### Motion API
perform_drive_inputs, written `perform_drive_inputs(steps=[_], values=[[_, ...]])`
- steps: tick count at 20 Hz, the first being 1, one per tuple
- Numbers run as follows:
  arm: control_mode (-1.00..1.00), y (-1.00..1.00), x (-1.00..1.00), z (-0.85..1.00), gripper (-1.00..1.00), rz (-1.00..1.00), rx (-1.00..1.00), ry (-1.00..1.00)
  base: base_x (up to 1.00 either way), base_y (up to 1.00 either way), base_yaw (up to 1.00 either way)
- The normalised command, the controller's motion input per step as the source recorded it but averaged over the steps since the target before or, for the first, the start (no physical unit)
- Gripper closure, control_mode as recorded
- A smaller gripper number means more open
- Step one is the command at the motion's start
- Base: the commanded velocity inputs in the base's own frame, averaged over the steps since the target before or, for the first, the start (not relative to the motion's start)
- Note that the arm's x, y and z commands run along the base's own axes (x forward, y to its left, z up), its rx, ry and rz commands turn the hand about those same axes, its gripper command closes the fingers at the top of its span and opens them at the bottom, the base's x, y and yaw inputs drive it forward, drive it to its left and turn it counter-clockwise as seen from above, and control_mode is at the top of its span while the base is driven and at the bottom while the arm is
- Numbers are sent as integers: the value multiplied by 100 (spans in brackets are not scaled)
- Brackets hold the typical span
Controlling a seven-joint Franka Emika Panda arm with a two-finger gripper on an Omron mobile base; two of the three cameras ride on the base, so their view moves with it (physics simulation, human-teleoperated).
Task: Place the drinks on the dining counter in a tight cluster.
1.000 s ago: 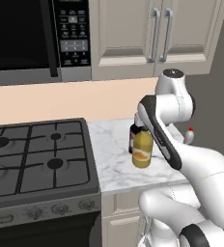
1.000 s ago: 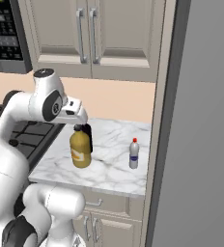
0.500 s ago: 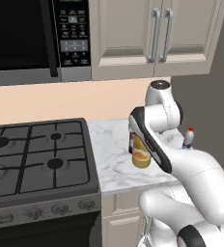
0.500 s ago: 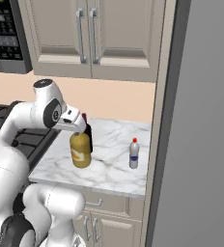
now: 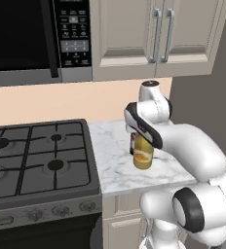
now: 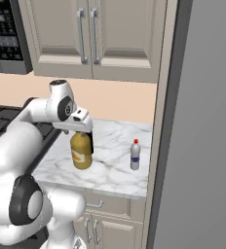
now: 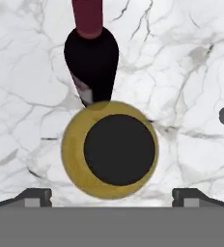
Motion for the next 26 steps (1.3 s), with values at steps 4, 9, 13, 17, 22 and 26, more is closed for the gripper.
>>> perform_drive_inputs(steps=[4, 9, 13, 17, 22, 26], values=[[-100, -8, 38, -18, -100, 1, 0, 2, 0, 0, 0], [-100, -9, 29, -19, -100, 4, 0, 0, 0, 0, 0], [-100, -8, 16, -21, -100, 6, 2, 1, 0, 0, 0], [-100, -2, -13, -17, -100, 2, 1, 4, 0, 0, 0], [-100, 0, -12, -26, -100, 0, 0, 5, 0, 0, 0], [-100, 0, 0, -32, -100, 0, 0, 0, 0, 0, 0]])
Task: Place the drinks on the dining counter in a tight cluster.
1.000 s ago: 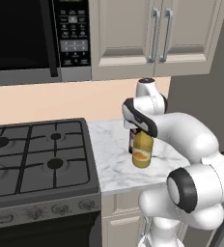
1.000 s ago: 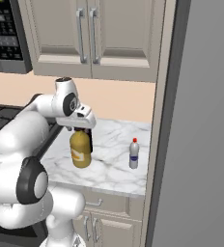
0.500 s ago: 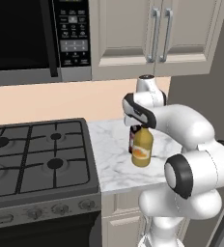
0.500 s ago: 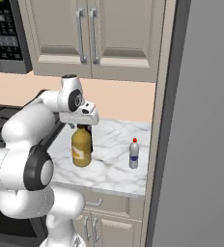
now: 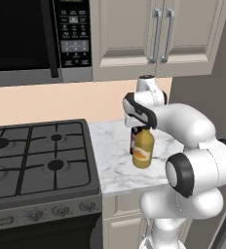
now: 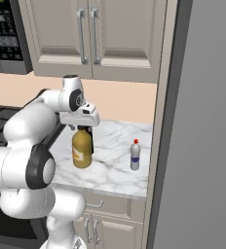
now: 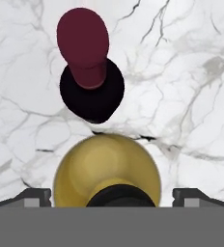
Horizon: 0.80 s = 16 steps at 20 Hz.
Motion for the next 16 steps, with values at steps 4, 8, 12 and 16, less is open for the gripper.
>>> perform_drive_inputs(steps=[4, 8, 12, 16], values=[[-100, 2, -1, -35, -100, 0, 2, 0, 0, 0, 0], [-100, 14, -11, -41, 100, 0, 3, -1, 0, 0, 0], [-100, 11, -20, -42, 100, 0, 3, 0, 0, 0, 0], [-100, 8, -30, -39, 100, -4, 0, 0, 0, 0, 0]])
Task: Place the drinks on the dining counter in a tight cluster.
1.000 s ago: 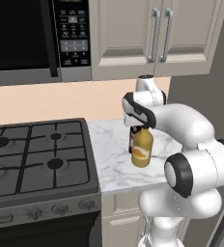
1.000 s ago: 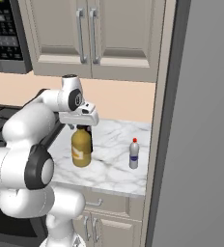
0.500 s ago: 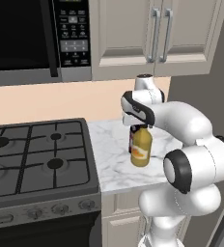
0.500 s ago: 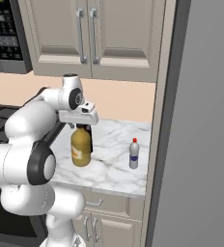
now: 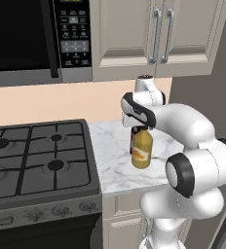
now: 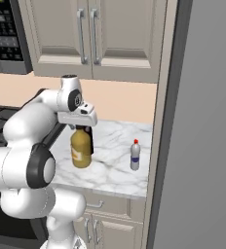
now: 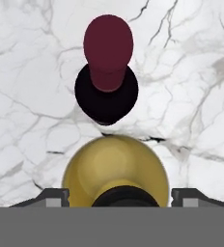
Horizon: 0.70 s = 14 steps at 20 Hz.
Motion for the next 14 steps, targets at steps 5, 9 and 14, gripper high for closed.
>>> perform_drive_inputs(steps=[5, 9, 14], values=[[-100, 9, -29, -12, 100, -8, 7, 0, 0, 0, 0], [-100, 10, -4, 22, 100, -9, 11, 0, 0, 0, 0], [-100, 23, 0, 32, 100, -4, 0, 0, 0, 0, 0]])
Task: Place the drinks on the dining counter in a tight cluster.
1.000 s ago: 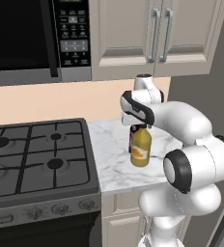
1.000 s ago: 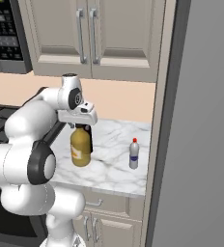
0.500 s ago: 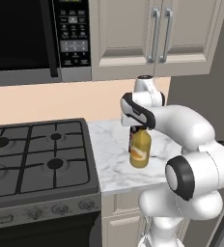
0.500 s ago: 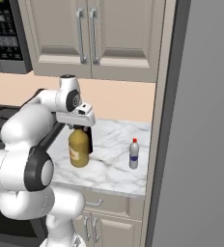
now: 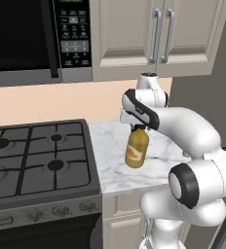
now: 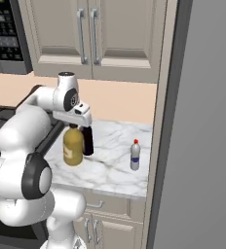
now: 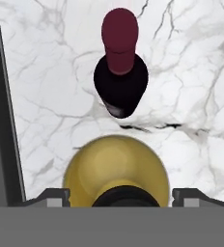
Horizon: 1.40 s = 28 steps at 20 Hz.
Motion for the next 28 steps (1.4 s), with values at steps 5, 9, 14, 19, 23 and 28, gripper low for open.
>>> perform_drive_inputs(steps=[5, 9, 14, 19, 23, 28], values=[[-100, 10, -12, 33, 100, -1, 0, 1, 0, 0, 0], [-100, 0, -26, 25, 100, 0, 0, 8, 0, 0, 0], [-100, 0, -37, 13, 100, 0, 0, 6, 0, 0, 0], [-100, 0, -7, 0, 100, 0, 0, 2, 0, 0, 0], [-100, 0, 0, 0, 100, 0, 0, 0, 0, 0, 0], [100, 0, 0, 0, 100, 0, 0, 0, -33, 0, 0]])
